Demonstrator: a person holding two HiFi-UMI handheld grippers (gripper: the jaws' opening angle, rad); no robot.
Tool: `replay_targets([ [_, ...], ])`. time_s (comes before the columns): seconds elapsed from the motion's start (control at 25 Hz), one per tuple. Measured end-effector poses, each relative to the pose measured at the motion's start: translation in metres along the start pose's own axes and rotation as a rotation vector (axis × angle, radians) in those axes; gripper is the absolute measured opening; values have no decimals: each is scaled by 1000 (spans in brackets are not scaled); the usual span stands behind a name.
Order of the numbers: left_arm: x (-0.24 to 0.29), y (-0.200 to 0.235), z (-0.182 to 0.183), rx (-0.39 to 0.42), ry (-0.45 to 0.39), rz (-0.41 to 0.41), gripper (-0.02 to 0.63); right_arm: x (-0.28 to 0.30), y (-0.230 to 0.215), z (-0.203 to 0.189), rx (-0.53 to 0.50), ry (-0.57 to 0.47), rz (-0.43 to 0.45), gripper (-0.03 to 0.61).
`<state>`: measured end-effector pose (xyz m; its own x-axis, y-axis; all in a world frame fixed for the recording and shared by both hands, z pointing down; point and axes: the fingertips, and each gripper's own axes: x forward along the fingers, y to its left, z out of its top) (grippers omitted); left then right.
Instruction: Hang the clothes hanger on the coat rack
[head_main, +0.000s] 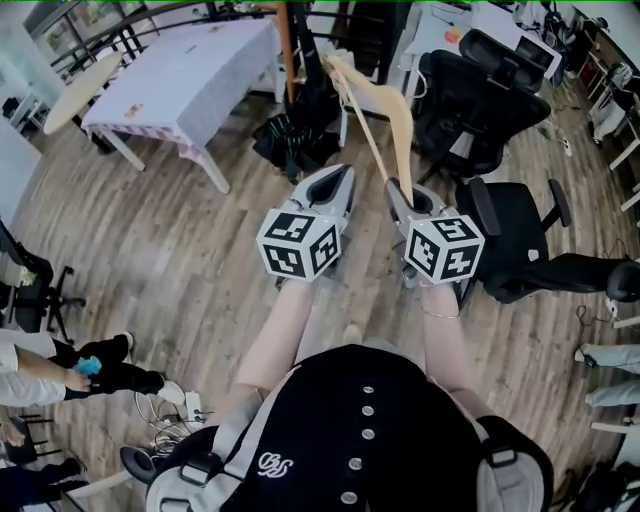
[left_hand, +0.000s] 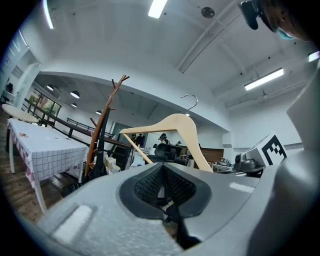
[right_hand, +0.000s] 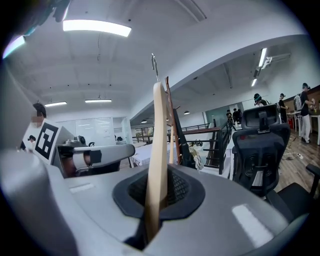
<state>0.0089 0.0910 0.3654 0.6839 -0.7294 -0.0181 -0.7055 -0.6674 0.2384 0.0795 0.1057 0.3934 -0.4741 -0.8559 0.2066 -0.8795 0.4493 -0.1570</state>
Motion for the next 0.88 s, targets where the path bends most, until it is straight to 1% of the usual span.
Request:
replay_targets([
  [0.24, 41, 14, 0, -9, -9, 19, -2, 25, -33, 7, 3, 2, 28, -5],
  [0.36, 57, 14, -1, -4, 0, 23, -2, 31, -47, 7, 7, 14, 33, -3],
  [0.48, 67, 14, -2, 1, 6, 23, -2, 34, -60, 11, 18, 6, 30, -3],
  [0.68, 76, 20, -11, -15, 25, 18, -2, 38, -72, 12, 45, -2, 24, -5],
  [0.88, 97, 30, -16, -11, 42, 12, -2, 52, -86, 12, 36, 8, 24, -5],
])
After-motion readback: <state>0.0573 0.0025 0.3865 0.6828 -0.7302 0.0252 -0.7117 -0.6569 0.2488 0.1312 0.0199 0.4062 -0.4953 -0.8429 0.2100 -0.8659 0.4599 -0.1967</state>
